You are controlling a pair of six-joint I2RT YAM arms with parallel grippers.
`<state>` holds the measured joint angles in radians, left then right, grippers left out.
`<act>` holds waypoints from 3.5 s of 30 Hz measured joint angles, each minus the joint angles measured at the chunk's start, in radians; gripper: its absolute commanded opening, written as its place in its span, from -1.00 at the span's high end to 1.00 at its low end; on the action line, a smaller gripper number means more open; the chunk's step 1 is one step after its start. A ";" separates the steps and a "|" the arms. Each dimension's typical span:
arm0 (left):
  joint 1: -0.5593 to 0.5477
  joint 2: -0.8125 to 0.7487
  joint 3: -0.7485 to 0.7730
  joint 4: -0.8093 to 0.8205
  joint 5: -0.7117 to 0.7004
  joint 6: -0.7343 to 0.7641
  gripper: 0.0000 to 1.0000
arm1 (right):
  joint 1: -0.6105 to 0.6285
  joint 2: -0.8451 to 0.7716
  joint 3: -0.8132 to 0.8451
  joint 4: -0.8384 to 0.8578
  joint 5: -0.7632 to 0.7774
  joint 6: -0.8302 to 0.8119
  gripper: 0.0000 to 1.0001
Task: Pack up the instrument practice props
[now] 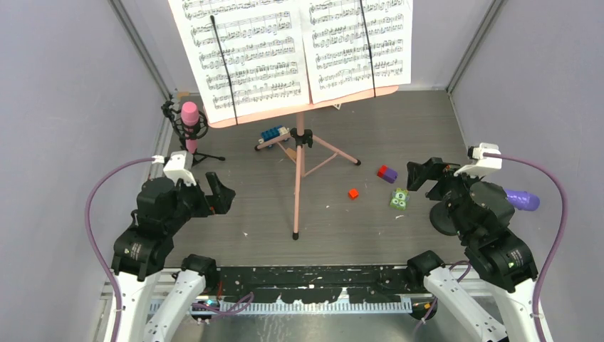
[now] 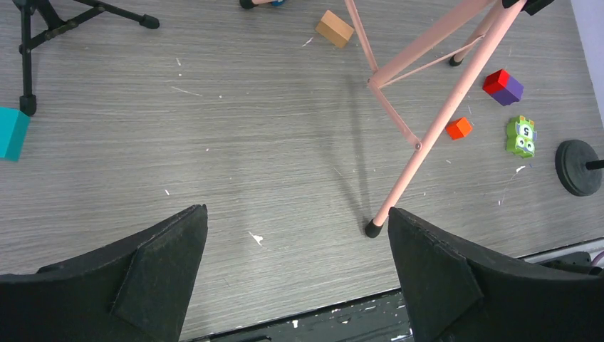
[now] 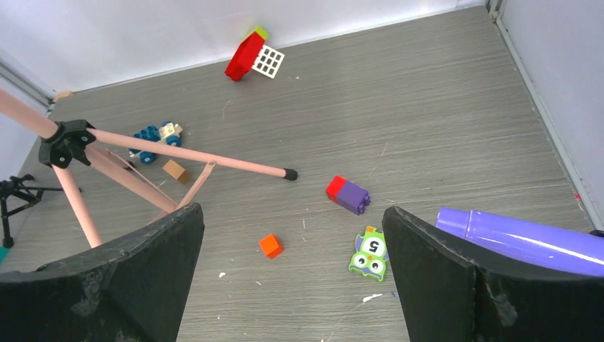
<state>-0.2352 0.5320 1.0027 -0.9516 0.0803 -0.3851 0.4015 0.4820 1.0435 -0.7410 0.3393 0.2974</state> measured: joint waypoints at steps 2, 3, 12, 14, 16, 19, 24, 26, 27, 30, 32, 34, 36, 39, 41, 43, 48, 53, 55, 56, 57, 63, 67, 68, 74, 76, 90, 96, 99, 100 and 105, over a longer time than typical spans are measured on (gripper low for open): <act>0.000 0.000 0.000 0.000 -0.001 0.000 -0.99 | 0.000 0.000 0.000 0.000 0.013 0.001 -1.00; 0.000 -0.001 0.000 0.000 -0.003 0.000 -0.99 | 0.000 -0.001 0.000 -0.001 0.020 0.001 -1.00; 0.000 -0.011 0.030 -0.013 -0.053 -0.001 -0.99 | 0.000 -0.005 0.031 -0.075 0.091 0.009 -0.99; 0.000 0.001 0.059 -0.021 -0.058 -0.001 -0.99 | 0.000 -0.004 0.055 -0.095 0.105 0.016 -1.00; 0.000 0.022 0.101 -0.034 -0.061 -0.001 -0.99 | 0.000 -0.004 0.081 -0.117 0.115 0.023 -1.00; 0.000 0.072 0.193 -0.055 -0.062 -0.002 -0.99 | 0.000 -0.003 0.120 -0.151 0.126 0.029 -1.00; 0.000 0.179 0.405 -0.080 -0.062 -0.004 -0.99 | 0.000 -0.004 0.178 -0.193 0.111 0.031 -0.99; 0.000 0.222 0.502 -0.087 -0.059 -0.004 -1.00 | 0.000 -0.004 0.199 -0.210 0.094 0.031 -1.00; 0.000 0.240 0.546 -0.089 -0.053 -0.004 -0.99 | 0.000 -0.004 0.207 -0.217 0.087 0.031 -1.00; 0.000 0.285 0.658 -0.102 -0.024 -0.006 -0.98 | 0.000 0.000 0.250 -0.254 0.053 0.027 -1.00; 0.000 0.313 0.731 -0.114 -0.001 -0.010 -0.95 | 0.000 0.008 0.284 -0.276 0.027 0.023 -0.99; 0.000 0.339 0.801 -0.122 0.023 -0.013 -0.94 | 0.000 0.017 0.322 -0.289 -0.011 0.020 -1.00; 0.000 0.366 0.877 -0.135 0.047 -0.020 -0.94 | 0.000 0.023 0.352 -0.294 -0.054 0.019 -0.99; 0.000 0.389 0.964 -0.150 0.072 -0.024 -0.93 | 0.000 0.027 0.392 -0.304 -0.118 0.019 -0.99; 0.000 0.391 1.007 -0.155 0.097 -0.026 -0.93 | 0.000 0.032 0.421 -0.310 -0.163 0.019 -1.00; 0.000 0.389 1.020 -0.156 0.111 -0.027 -0.92 | 0.000 0.039 0.449 -0.312 -0.207 0.021 -0.99; 0.000 0.386 1.035 -0.154 0.146 -0.027 -0.87 | 0.000 0.069 0.497 -0.306 -0.319 0.047 -0.99; 0.000 0.387 1.046 -0.138 0.159 -0.026 -0.74 | 0.000 0.129 0.526 -0.265 -0.409 0.116 -0.71; 0.000 0.391 1.053 -0.127 0.164 -0.026 -0.69 | 0.000 0.177 0.549 -0.233 -0.466 0.151 -0.67; 0.000 0.395 1.058 -0.121 0.166 -0.026 -0.68 | 0.000 0.200 0.560 -0.217 -0.487 0.166 -0.68; 0.000 0.401 1.065 -0.113 0.168 -0.026 -0.68 | 0.000 0.227 0.572 -0.200 -0.509 0.183 -0.68; 0.000 0.443 1.078 -0.048 0.183 -0.027 -0.68 | 0.000 0.381 0.648 -0.093 -0.612 0.270 -0.68; 0.000 0.475 1.092 -0.038 0.182 -0.024 -0.68 | 0.000 0.456 0.706 -0.017 -0.669 0.332 -0.67; 0.000 0.481 1.096 -0.038 0.181 -0.023 -0.68 | 0.000 0.471 0.721 -0.001 -0.681 0.344 -0.67; 0.000 0.483 1.099 -0.038 0.168 -0.018 -0.68 | 0.000 0.562 0.832 0.081 -0.744 0.412 -0.67; 0.000 0.480 1.099 -0.038 0.163 -0.015 -0.68 | 0.002 0.596 0.881 0.093 -0.759 0.423 -0.67; 0.000 0.480 1.099 -0.041 0.148 0.005 -0.68 | 0.611 0.935 1.338 -0.037 -0.494 0.221 -0.66; 0.000 0.475 1.103 -0.053 0.129 0.028 -0.64 | 0.761 1.042 1.352 -0.069 -0.305 0.105 -0.41; 0.000 0.473 1.106 -0.057 0.113 0.031 -0.55 | 0.798 1.072 1.352 -0.058 -0.234 0.070 -0.34; 0.000 0.474 1.108 -0.059 0.103 0.030 -0.54 | 0.807 1.081 1.352 -0.046 -0.212 0.060 -0.33; 0.000 0.474 1.114 -0.062 0.053 0.027 -0.51 | 0.821 1.126 1.353 0.026 -0.130 0.024 -0.30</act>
<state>-0.2352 1.0058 2.1166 -1.0134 0.1337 -0.3580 1.2221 1.6081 2.3970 -0.7155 0.2092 0.3210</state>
